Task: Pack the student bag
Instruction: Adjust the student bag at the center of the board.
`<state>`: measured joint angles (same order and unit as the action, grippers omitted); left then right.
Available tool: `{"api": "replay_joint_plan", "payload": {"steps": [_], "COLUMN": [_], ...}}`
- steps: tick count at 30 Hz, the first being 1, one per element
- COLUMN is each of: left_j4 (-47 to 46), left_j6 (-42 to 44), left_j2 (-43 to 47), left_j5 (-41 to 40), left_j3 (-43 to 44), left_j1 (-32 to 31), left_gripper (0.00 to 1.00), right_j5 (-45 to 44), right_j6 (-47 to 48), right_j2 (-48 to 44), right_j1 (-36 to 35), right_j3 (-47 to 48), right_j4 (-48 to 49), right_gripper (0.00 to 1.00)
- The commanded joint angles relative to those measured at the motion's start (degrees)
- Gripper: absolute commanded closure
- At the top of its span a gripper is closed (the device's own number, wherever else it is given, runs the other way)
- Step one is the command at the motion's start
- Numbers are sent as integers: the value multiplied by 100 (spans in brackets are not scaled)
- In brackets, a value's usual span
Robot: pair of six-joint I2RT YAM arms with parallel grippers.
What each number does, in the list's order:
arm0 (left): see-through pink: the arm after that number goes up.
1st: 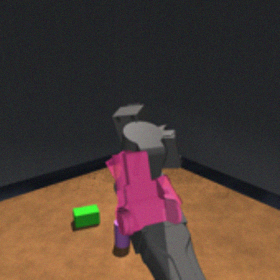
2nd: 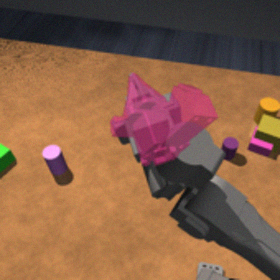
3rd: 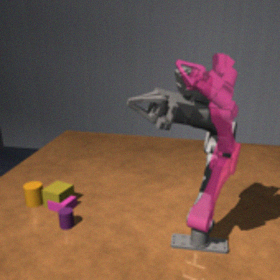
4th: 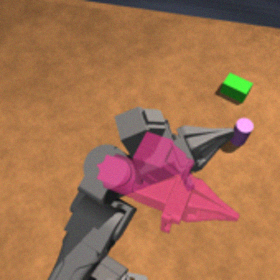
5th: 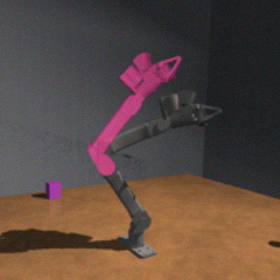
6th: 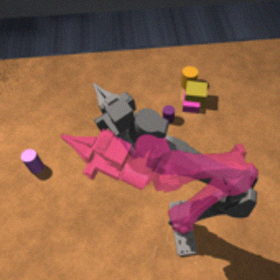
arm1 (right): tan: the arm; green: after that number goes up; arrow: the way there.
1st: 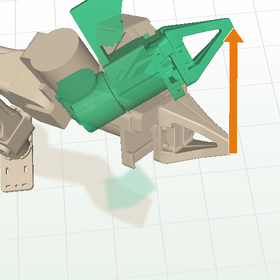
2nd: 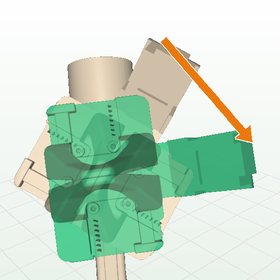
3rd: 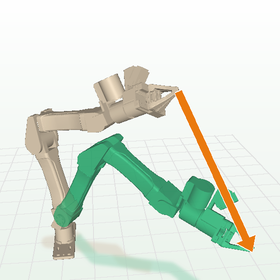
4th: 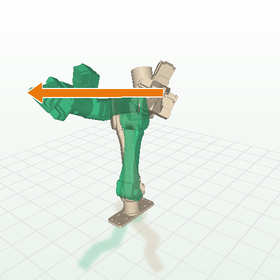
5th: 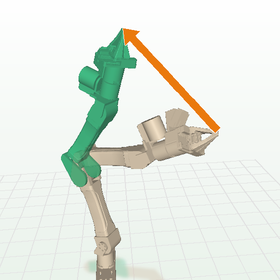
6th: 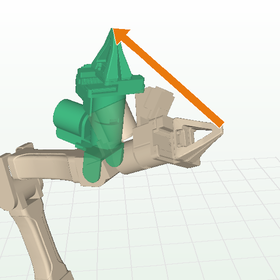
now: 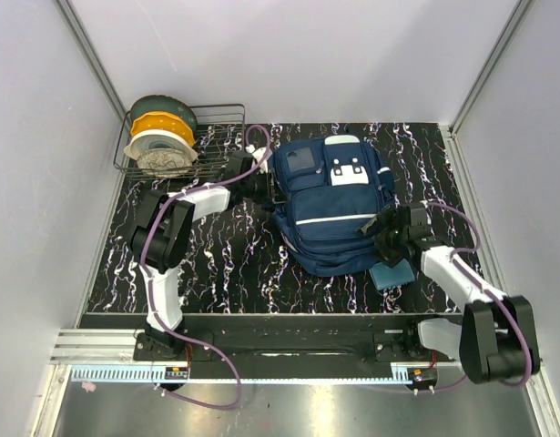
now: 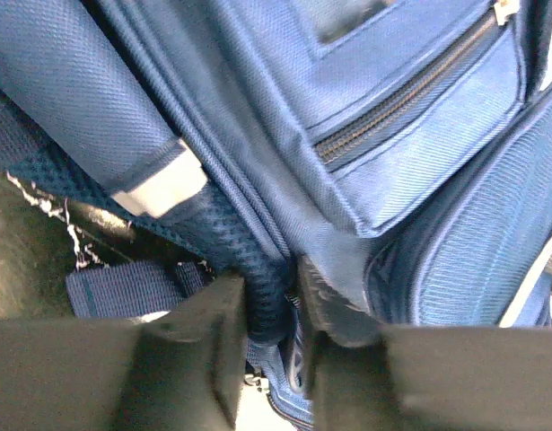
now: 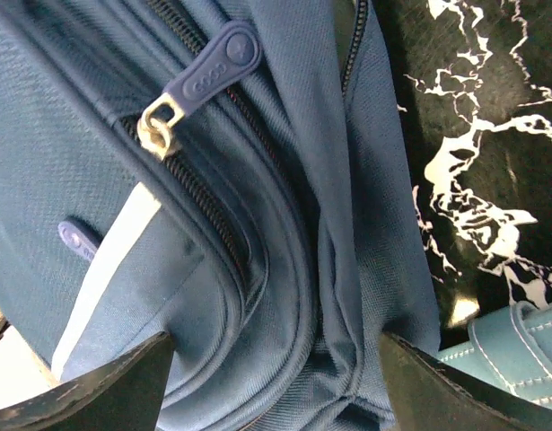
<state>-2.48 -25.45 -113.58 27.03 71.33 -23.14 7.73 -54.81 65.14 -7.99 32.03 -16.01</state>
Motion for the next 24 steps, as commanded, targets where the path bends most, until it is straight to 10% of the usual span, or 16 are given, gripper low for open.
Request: {"api": "replay_joint_plan", "payload": {"steps": [1, 9, 15, 24], "left_j4": [-253, -244, -288, -297], "left_j6": [-91, -459, -811, -1155], "left_j2": [-121, 468, 986, 1066], "left_j5": [382, 382, 189, -57], "left_j3": [13, -470, -734, -822], "left_j1": [-24, -200, -656, -1097], "left_gripper": [88, 100, 99, 39], "right_j5": [229, 379, 554, 1346], "right_j6": [92, 497, 936, 1384], "right_j2": [690, 1448, 2141, 3348], "right_j1": [78, 490, 1009, 1361], "right_j3": [267, 1269, 2684, 4277], "right_j4": [546, 889, 679, -191], "right_gripper": [12, 42, 42, 9]}}
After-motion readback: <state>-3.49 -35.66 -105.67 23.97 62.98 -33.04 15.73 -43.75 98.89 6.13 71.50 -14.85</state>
